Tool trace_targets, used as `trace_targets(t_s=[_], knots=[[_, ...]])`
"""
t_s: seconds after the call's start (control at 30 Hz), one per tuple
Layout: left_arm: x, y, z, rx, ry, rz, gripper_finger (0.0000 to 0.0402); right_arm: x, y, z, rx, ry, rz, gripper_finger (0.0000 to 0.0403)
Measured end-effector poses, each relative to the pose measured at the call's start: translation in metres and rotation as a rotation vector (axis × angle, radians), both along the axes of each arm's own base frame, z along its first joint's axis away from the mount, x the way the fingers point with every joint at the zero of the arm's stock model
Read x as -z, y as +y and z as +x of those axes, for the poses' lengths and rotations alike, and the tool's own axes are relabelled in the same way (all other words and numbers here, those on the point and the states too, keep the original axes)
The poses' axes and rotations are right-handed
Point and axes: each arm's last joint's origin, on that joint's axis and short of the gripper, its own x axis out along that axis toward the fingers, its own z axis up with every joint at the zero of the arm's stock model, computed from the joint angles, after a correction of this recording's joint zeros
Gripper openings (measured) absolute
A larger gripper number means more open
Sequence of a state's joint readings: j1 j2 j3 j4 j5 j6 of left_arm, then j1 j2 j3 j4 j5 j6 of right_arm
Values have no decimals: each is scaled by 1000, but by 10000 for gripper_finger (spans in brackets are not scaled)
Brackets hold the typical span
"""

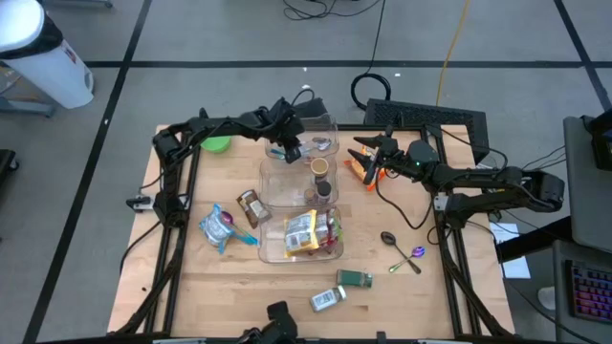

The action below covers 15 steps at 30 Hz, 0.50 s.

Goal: Pick & Place Food Item
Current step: Put the white patterned spoon into the top transparent bin

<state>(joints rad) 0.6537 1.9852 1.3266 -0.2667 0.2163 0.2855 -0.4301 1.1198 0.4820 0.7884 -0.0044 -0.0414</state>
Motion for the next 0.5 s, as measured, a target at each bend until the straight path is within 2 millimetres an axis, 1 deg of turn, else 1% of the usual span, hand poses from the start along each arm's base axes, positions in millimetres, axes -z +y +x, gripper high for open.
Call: trace_targets(t_s=[0.3,0.5], knots=[[15,-3,4,28,44,-14,28,0,0,0,0,0,0,190],[16,-3,4,25,51,-13,43,0,0,0,0,1,0,185]])
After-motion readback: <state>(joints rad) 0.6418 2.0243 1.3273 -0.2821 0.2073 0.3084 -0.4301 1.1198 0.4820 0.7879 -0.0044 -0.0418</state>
